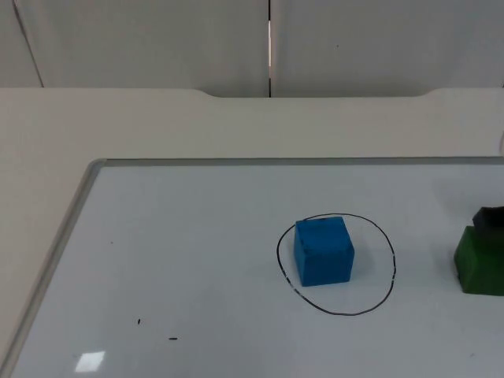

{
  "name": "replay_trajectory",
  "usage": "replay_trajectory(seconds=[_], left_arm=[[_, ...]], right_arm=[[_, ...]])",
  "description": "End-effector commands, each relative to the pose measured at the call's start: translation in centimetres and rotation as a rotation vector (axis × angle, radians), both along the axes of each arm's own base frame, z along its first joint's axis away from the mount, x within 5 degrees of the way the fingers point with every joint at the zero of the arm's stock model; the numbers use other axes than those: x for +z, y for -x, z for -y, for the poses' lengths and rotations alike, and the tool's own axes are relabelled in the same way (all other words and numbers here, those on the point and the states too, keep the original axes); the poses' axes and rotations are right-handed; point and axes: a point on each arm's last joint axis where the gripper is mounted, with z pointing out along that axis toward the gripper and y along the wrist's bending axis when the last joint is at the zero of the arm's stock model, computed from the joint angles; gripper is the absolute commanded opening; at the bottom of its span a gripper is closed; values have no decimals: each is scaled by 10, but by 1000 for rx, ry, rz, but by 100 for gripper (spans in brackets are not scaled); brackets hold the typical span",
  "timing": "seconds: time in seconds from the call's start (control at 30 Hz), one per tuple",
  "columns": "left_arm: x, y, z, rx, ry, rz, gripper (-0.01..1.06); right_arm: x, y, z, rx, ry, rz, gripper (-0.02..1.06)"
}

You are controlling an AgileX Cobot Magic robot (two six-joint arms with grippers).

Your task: Push the two cubes into the marked area.

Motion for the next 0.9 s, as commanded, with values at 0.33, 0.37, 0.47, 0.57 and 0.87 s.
replay_trajectory(seconds=[0.33, 0.37, 0.47, 0.57, 0.87], left_arm=[[3, 9, -2, 8, 23, 78, 0], [3, 9, -2, 8, 23, 78, 0], [4, 18, -4, 12, 30, 134, 0], [5, 21, -5, 15, 34, 155, 0], [5, 24, -5, 16, 34, 169, 0]], right_arm=[[0, 0, -8, -46, -44, 3, 0], [0, 0, -8, -46, -44, 3, 0], [1, 0, -17, -13, -44, 26, 0], [1, 0, -23, -7, -49, 43, 0], [1, 0, -26, -51, -74, 43, 0]])
